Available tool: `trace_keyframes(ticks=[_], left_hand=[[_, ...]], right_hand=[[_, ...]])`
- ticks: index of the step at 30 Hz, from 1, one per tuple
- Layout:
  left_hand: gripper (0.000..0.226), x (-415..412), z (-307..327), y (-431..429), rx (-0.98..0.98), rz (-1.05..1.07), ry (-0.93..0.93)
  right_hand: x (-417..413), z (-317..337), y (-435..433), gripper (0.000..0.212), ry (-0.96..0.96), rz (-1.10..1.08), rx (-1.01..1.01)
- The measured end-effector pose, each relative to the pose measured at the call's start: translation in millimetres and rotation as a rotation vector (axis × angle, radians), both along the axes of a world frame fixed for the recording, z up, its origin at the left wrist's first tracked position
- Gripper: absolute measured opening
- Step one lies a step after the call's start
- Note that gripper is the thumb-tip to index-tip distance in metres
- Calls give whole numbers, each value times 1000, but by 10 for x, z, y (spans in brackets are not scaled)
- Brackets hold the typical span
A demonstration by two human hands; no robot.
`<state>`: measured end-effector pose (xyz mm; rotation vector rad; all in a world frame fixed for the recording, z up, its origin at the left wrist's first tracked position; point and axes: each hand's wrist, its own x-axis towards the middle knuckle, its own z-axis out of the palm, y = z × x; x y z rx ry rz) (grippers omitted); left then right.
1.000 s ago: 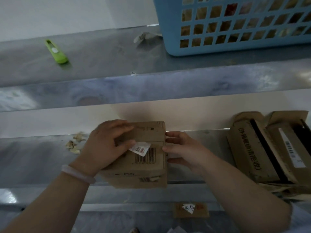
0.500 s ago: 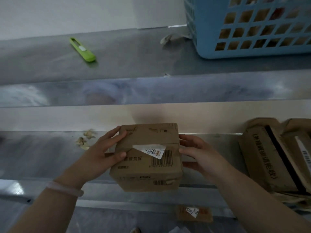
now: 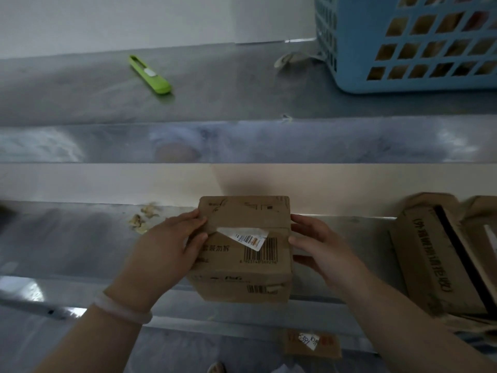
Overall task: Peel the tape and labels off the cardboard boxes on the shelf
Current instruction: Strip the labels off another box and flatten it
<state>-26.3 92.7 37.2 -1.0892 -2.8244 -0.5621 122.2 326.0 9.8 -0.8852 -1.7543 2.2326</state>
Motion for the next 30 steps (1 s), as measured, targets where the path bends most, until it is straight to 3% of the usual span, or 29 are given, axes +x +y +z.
trace_keyframes(ticks=[2,6,10,13,15,18,20,25,28,30], left_hand=[[68,44,45,94,-27,4,21],[75,202,62,341,8,89,-197],[82,323,-37,480,263,145,-386],[84,382,-112,520,373,143,-472],[101,405,-74,547,327,156,-485],[129,423,89,638,262,136,-562],[122,412,142,664,314,103,-635],[72,413,125,587,583,53,-772],[51,508,89,584,740,60,-898],[52,550,2,566,749,79,-1002]], right_hand=[[35,1,-34,36,18,14,37],[94,44,-114,42,123,53,203],[182,156,-50,47,229,69,493],[230,127,28,59,275,166,874],[223,85,6,63,300,230,1036],[192,89,-106,67,348,299,1094],[181,86,-131,69,337,334,1082],[185,92,-42,87,167,374,1272],[171,181,-48,80,199,409,1328],[163,251,-28,72,190,461,1368]])
